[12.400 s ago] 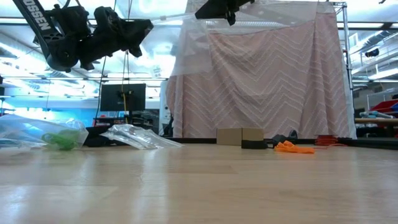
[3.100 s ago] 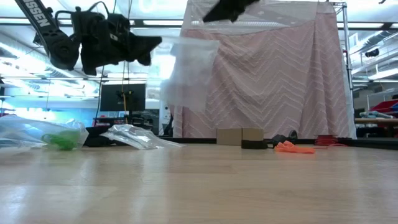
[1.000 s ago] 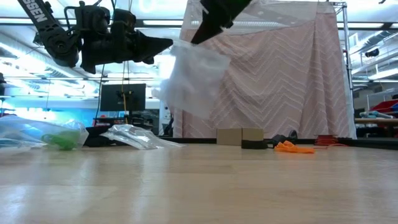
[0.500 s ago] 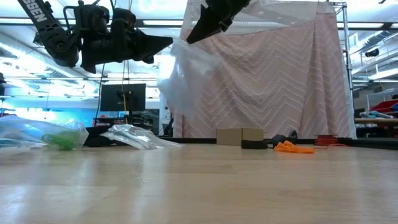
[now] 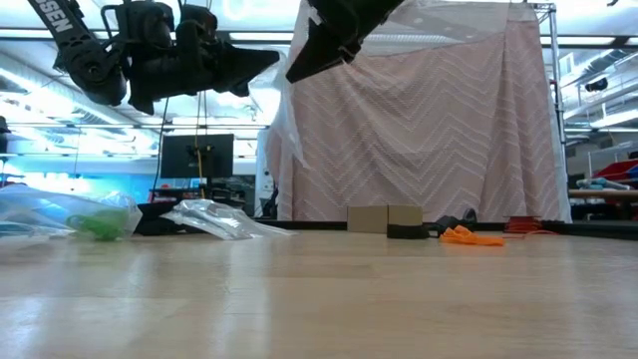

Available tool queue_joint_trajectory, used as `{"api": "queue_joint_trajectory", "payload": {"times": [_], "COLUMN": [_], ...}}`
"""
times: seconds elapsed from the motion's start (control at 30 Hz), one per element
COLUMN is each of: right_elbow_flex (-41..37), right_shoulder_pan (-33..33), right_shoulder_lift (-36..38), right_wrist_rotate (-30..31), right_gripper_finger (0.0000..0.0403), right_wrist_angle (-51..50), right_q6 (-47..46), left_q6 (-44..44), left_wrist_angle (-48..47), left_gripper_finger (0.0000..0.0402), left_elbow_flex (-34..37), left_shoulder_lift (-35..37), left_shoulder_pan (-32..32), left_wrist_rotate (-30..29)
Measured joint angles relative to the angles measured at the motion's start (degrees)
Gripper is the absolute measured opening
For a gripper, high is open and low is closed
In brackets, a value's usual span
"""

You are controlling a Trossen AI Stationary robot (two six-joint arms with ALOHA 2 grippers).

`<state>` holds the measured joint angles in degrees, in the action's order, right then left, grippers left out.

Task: Sort rubber bands
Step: Open the transparent zip bag

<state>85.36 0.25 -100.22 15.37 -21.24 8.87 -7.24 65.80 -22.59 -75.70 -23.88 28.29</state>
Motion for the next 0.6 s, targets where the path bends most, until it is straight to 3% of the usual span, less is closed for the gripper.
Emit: {"api": "queue_joint_trajectory", "payload": {"times": [0.2, 0.43, 0.6], "right_elbow_flex": [0.0, 0.0, 0.0], "right_shoulder_pan": [0.0, 1.3, 4.1], "right_shoulder_lift": [0.5, 0.5, 0.5], "right_wrist_rotate": [1.5, 12.6, 17.0], "right_gripper_finger": [0.0, 0.0, 0.0], "right_wrist_angle": [0.5, -2.8, -2.6], "right_q6": [-0.9, -5.6, -4.3], "left_q6": [0.4, 2.8, 3.0], "left_wrist_angle": [-0.8, -5.6, -6.8], "left_gripper_finger": [0.0001, 0.0001, 0.0001], "left_elbow_flex": [0.0, 0.0, 0.0], "left_shoulder_lift": [0.0, 0.0, 0.0], "left_shoulder_pan": [0.0, -0.1, -0.1], "left_wrist_rotate": [-2.0, -11.1, -12.2]}}
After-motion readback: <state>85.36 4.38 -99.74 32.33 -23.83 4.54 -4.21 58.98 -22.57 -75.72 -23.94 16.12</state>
